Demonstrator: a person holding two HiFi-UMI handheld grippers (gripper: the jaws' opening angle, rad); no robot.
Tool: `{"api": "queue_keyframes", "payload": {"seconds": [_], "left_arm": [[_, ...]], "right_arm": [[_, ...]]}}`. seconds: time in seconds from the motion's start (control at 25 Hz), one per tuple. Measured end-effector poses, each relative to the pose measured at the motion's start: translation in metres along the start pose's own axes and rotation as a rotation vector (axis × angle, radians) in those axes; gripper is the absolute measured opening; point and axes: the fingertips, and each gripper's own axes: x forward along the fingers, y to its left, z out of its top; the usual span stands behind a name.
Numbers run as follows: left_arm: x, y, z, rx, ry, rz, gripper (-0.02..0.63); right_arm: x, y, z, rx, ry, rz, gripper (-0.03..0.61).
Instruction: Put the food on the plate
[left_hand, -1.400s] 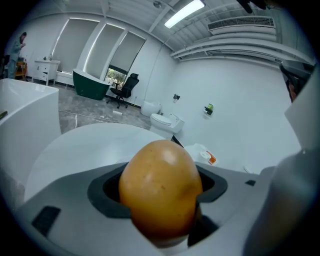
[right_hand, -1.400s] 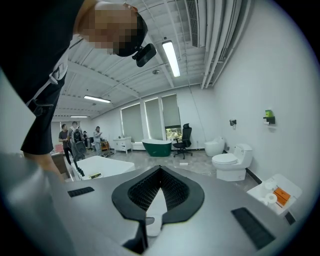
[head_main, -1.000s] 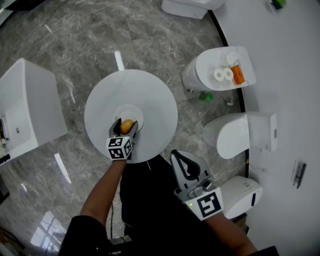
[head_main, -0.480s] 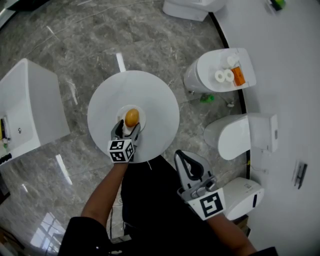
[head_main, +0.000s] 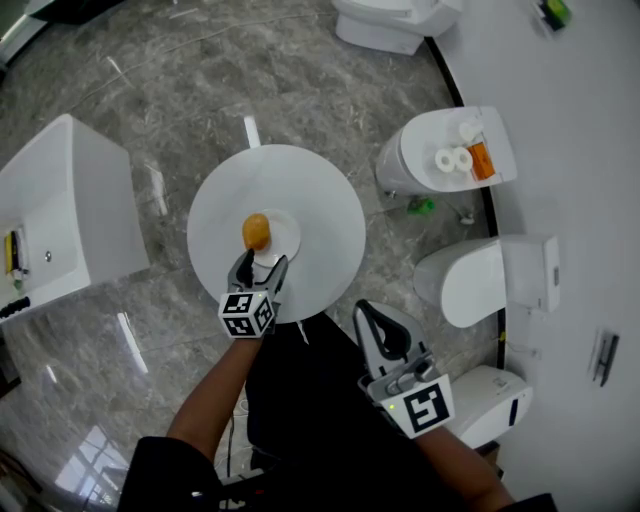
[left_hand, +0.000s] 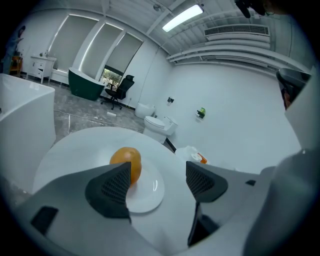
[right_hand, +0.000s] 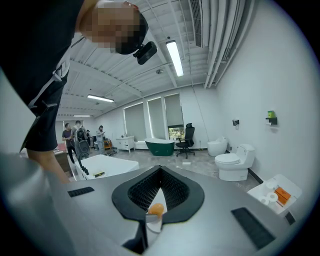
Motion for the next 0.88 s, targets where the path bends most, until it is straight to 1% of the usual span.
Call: {"api": "queue_keyframes", "payload": {"seconds": [0.2, 0.28, 0.6, 0.76, 0.88], "left_arm": [[-0.025, -0.006, 0.003, -0.014, -0.035, 0.002, 0.331], [-0.037, -0.008, 0.011, -0.027, -0.059, 0.005, 0.331], [-0.112, -0.040, 0.074, -0.061, -0.243, -0.002, 0.331], [-0.151, -0.052, 0.100, -0.075, -0.320, 0.010, 0.331], [-0.183, -0.068, 0.121, -0.056, -0.379, -0.005, 0.331]], "right_arm": [[-0.006, 0.009, -0.001, 0.011, -0.011, 0.013, 0.005], [-0.008, 0.012, 0.001, 0.013, -0.018, 0.020, 0.005], [-0.007, 0.018, 0.022, 0.028, -0.080, 0.035, 0.005], [-0.003, 0.029, 0.041, 0.036, -0.137, 0.079, 0.005], [-0.004, 0.041, 0.051, 0.020, -0.160, 0.114, 0.005]]}}
